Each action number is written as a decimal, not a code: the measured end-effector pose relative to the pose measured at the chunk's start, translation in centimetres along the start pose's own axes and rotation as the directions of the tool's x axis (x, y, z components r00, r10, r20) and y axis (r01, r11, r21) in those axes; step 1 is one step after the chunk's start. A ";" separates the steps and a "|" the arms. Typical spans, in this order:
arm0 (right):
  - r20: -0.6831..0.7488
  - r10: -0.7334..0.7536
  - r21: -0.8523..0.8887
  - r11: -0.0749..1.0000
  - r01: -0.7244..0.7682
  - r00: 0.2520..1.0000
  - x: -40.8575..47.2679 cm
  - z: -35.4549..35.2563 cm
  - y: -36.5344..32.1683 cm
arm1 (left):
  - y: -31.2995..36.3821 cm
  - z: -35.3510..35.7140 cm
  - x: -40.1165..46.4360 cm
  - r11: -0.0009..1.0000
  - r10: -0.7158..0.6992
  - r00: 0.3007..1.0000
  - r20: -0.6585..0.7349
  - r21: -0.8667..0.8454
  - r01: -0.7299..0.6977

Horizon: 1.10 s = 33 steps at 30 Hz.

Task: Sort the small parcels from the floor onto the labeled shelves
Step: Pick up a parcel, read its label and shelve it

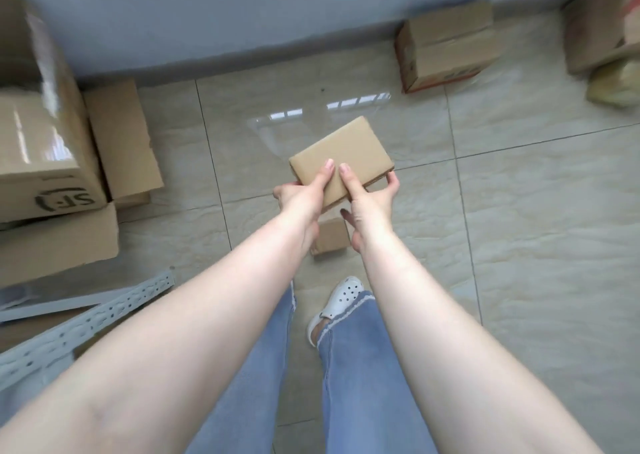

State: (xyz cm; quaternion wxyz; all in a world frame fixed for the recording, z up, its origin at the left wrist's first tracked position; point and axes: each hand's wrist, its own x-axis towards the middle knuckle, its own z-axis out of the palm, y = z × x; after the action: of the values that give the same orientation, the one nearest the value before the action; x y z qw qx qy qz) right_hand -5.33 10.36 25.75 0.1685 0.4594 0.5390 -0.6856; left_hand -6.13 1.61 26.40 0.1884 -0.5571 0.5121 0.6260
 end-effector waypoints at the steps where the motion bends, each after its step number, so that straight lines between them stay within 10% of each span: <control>1: 0.023 0.000 0.029 1.000 -0.001 1.000 -2.0 0.1 -1.5 | 1.2 -0.1 -2.4 1.000 0.001 1.000 0.010 -0.021 -0.001; 15: 0.089 -0.104 0.076 0.992 0.097 0.991 -22.5 -4.5 -15.6 | 11.8 -7.3 -23.5 0.894 0.161 0.770 0.617 0.239 -0.378; 22: 0.097 -0.195 0.050 0.980 0.191 0.976 -29.8 -5.2 -17.4 | 13.5 -7.8 -30.2 0.820 0.239 0.668 0.704 0.222 -0.527; 33: 0.234 -0.197 -0.039 0.977 0.211 0.952 -38.0 -7.3 -21.8 | 16.8 -10.1 -35.8 0.577 0.305 0.325 0.895 0.097 -0.811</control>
State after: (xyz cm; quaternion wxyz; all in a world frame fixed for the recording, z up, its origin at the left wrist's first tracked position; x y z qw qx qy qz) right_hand 1.89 14.72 69.38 0.1723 0.3135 0.5820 -0.7303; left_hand -3.57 -1.86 67.02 0.3027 0.0968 0.6847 0.6559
